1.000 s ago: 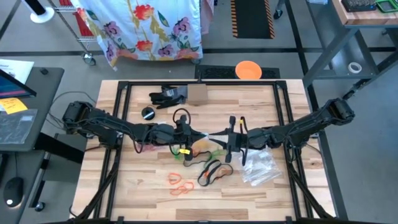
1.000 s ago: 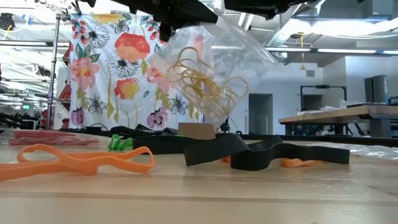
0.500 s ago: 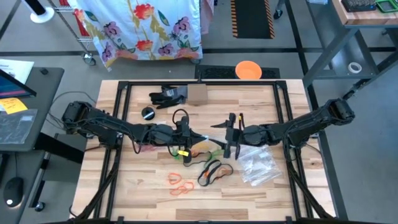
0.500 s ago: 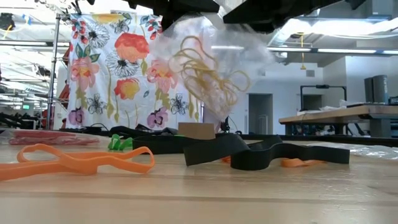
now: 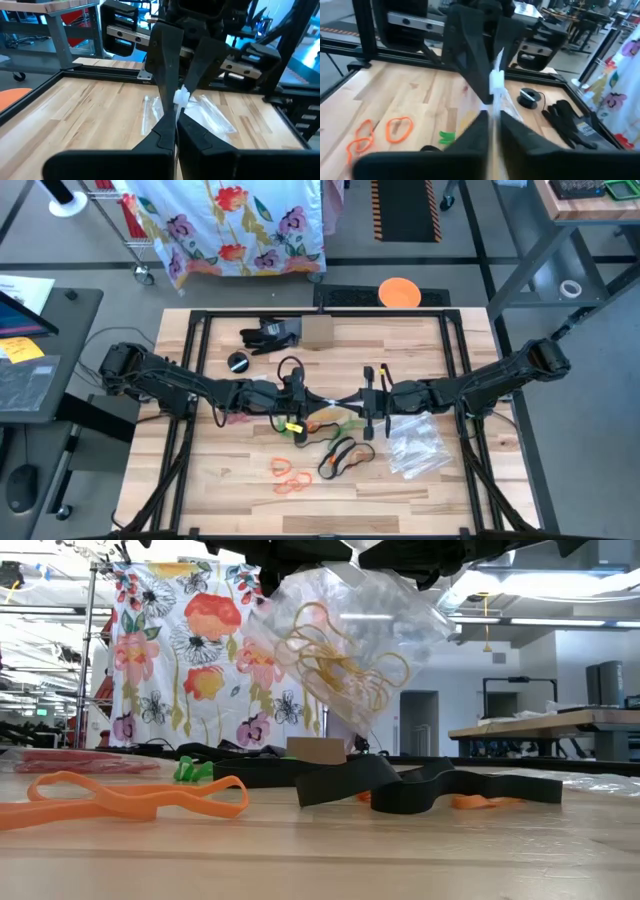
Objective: Sort rubber bands
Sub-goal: Close the transparent zip bag
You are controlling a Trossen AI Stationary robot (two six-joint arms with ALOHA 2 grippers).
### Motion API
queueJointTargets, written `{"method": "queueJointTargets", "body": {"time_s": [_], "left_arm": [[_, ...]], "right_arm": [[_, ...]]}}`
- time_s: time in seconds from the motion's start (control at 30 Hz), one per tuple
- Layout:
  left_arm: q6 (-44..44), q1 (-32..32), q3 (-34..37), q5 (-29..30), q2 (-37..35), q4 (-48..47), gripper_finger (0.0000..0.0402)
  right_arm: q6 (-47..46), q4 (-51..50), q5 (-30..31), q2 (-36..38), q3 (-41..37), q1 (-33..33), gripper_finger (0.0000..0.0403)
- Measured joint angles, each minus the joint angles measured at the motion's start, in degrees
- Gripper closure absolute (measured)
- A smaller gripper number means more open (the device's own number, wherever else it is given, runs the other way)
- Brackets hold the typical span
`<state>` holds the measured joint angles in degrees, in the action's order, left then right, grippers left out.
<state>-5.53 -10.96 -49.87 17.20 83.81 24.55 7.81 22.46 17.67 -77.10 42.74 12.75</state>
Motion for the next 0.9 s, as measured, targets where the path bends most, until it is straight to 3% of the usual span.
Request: {"method": "queueJointTargets", "body": {"time_s": [0.23, 0.5, 0.9], "left_arm": [[0.8, 0.0, 0.0, -0.7, 0.0, -3.3, 0.0353], [-1.4, 0.0, 0.0, -0.7, 0.0, -3.8, 0.0279], [-1.6, 0.0, 0.0, -3.4, 0.0, -4.3, 0.0274]], "right_arm": [[-0.2, -1.7, 0.0, 0.0, 0.1, -0.1, 0.0399], [-3.4, -14.8, -0.1, 0.0, 3.7, 0.7, 0.0401], [-4.4, -16.4, -0.2, 0.0, 3.7, 1.4, 0.0402]]}}
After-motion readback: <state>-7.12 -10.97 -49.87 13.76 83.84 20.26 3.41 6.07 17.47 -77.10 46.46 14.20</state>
